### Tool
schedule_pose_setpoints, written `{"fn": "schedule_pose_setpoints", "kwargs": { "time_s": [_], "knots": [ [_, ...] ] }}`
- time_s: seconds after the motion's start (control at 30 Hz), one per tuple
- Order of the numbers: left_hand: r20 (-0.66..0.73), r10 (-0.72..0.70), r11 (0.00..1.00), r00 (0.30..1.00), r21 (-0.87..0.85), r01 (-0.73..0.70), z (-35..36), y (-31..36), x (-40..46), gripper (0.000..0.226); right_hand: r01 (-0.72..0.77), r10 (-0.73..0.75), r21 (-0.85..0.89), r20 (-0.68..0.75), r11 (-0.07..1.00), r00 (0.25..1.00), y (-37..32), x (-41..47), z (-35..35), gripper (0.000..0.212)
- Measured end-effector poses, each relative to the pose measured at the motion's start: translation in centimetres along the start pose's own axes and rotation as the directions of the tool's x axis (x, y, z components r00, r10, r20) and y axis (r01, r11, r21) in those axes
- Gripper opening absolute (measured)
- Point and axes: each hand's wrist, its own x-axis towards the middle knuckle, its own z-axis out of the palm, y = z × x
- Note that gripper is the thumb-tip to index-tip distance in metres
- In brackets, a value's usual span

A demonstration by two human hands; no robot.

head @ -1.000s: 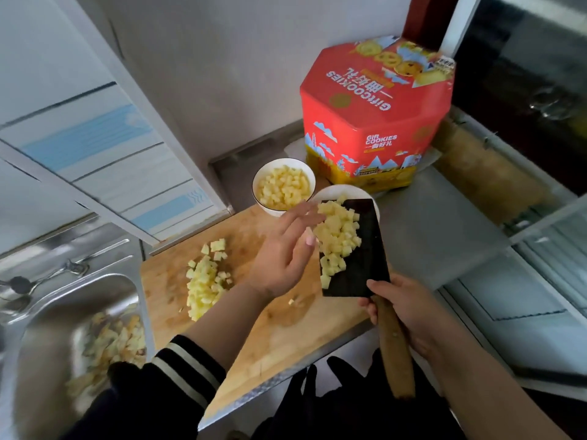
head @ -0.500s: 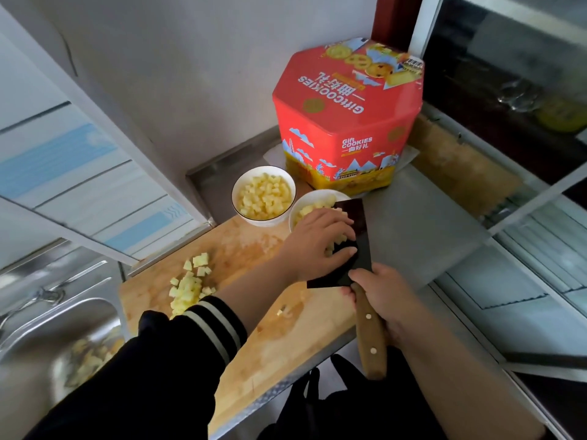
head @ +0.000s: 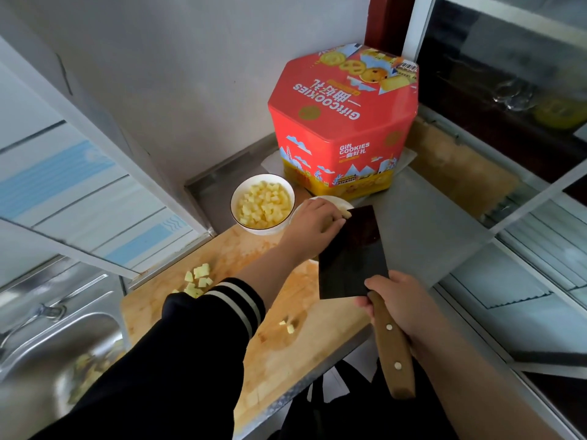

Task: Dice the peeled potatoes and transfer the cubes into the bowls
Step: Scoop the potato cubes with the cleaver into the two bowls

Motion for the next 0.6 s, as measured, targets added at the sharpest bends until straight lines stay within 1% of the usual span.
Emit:
{"fn": "schedule_pose_setpoints", "kwargs": {
  "time_s": [0.13, 0.2, 0.23, 0.27, 0.3, 0.33, 0.37, 0.4, 0.43, 0.47, 0.5, 0.53, 0.6],
  "knots": [
    [0.013, -0.092, 0.995, 0.996, -0.047, 0.092, -0.2, -0.7, 1.1, 0.015, 0.021, -0.021, -0.030, -0.016, 0.999, 1.000, 0.3, -0.5, -1.0, 0.009],
    [-0.054, -0.093, 0.993, 0.994, -0.072, 0.089, -0.7, -0.9, 1.2, 0.014, 0.028, -0.029, -0.039, -0.032, 0.999, 0.999, 0.2, -0.7, -1.5, 0.011],
    [-0.121, -0.048, 0.996, 0.992, -0.079, 0.039, -0.9, -0.9, 1.1, 0.016, 0.029, -0.031, -0.044, -0.037, 0.999, 0.999, 0.2, -0.8, -1.7, 0.012],
    [-0.180, 0.030, 0.997, 0.983, -0.067, -0.043, -1.2, -0.7, 0.9, 0.021, 0.031, -0.033, -0.052, -0.039, 0.998, 0.999, 0.1, -0.9, -1.8, 0.013],
    [-0.201, 0.124, 0.990, 0.972, -0.035, -0.133, -1.6, -0.2, 0.7, 0.028, 0.032, -0.035, -0.058, -0.039, 0.998, 0.999, 0.0, -0.9, -1.9, 0.014],
    [-0.165, 0.212, 0.977, 0.963, 0.012, -0.213, -1.8, 0.2, 0.5, 0.036, 0.032, -0.034, -0.063, -0.035, 0.997, 0.999, -0.1, -0.9, -1.9, 0.016],
    [-0.073, 0.277, 0.959, 0.958, 0.073, -0.272, -1.9, 0.6, 0.4, 0.044, 0.034, -0.036, -0.068, -0.030, 0.997, 0.999, -0.2, -0.9, -1.8, 0.017],
    [0.053, 0.300, 0.941, 0.952, 0.144, -0.305, -1.9, 1.0, 0.2, 0.051, 0.040, -0.042, -0.074, -0.025, 0.996, 0.999, -0.3, -1.0, -1.8, 0.019],
    [0.181, 0.276, 0.925, 0.944, 0.216, -0.312, -1.7, 1.2, 0.1, 0.057, 0.045, -0.047, -0.084, -0.023, 0.995, 0.999, -0.4, -1.1, -1.7, 0.020],
    [0.277, 0.214, 0.917, 0.937, 0.275, -0.291, -1.4, 1.1, -0.1, 0.060, 0.048, -0.050, -0.094, -0.023, 0.994, 0.998, -0.4, -1.2, -1.7, 0.021],
    [0.333, 0.140, 0.921, 0.933, 0.301, -0.246, -1.3, 0.8, -0.3, 0.060, 0.046, -0.049, -0.100, -0.025, 0.994, 0.998, -0.4, -1.2, -1.6, 0.022],
    [0.352, 0.075, 0.939, 0.933, 0.290, -0.185, -1.3, 0.3, -0.5, 0.059, 0.042, -0.045, -0.101, -0.029, 0.994, 0.999, -0.3, -1.3, -1.7, 0.021],
    [0.327, 0.003, 0.975, 0.945, 0.207, -0.075, -1.5, -0.4, -1.1, 0.057, 0.038, -0.042, -0.096, -0.039, 0.995, 0.998, 0.1, -1.3, -1.9, 0.015]
  ]
}}
